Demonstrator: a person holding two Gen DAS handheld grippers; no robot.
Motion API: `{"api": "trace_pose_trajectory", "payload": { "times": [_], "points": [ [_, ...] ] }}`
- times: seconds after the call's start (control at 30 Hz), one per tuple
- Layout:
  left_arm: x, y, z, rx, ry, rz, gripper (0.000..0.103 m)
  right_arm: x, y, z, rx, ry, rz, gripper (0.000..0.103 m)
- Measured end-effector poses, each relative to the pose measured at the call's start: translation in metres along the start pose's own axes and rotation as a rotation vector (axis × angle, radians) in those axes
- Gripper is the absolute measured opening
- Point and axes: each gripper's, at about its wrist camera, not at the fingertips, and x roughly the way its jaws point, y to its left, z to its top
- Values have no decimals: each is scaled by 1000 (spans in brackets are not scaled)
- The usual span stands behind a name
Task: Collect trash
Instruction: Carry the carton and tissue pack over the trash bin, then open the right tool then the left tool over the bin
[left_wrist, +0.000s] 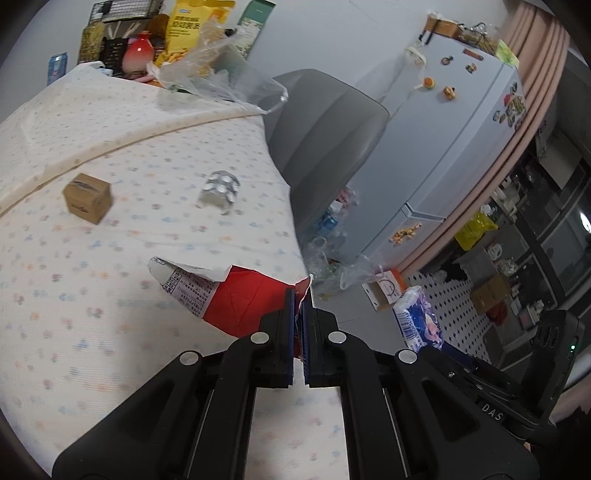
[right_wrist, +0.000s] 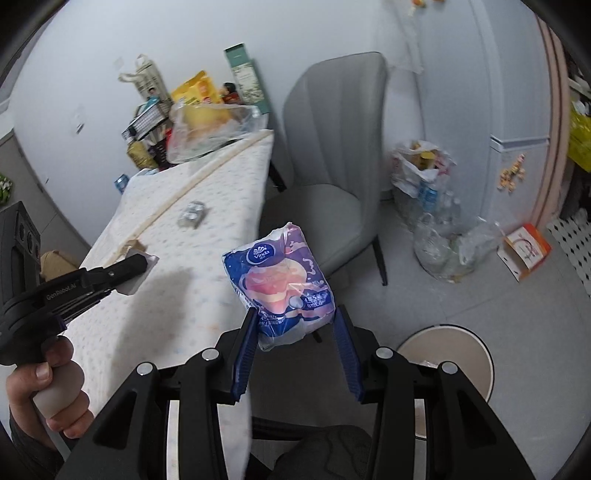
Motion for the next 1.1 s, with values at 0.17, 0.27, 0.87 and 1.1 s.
{"api": "trace_pose_trajectory", "payload": {
  "times": [0.17, 0.27, 0.87, 1.1],
  "points": [
    [16, -26, -3, 40, 29, -15, 4, -3, -33, -9, 53, -1, -32, 41],
    [26, -41, -5, 63, 49, -25, 4, -1, -58, -15, 101, 3, -61, 41],
    [83, -129, -37, 207, 174, -71, 4, 7, -177, -66, 315, 44, -196, 78],
    [105, -166, -59, 274, 230, -97, 4, -14, -208, -83, 374, 21, -209, 79]
  ]
}}
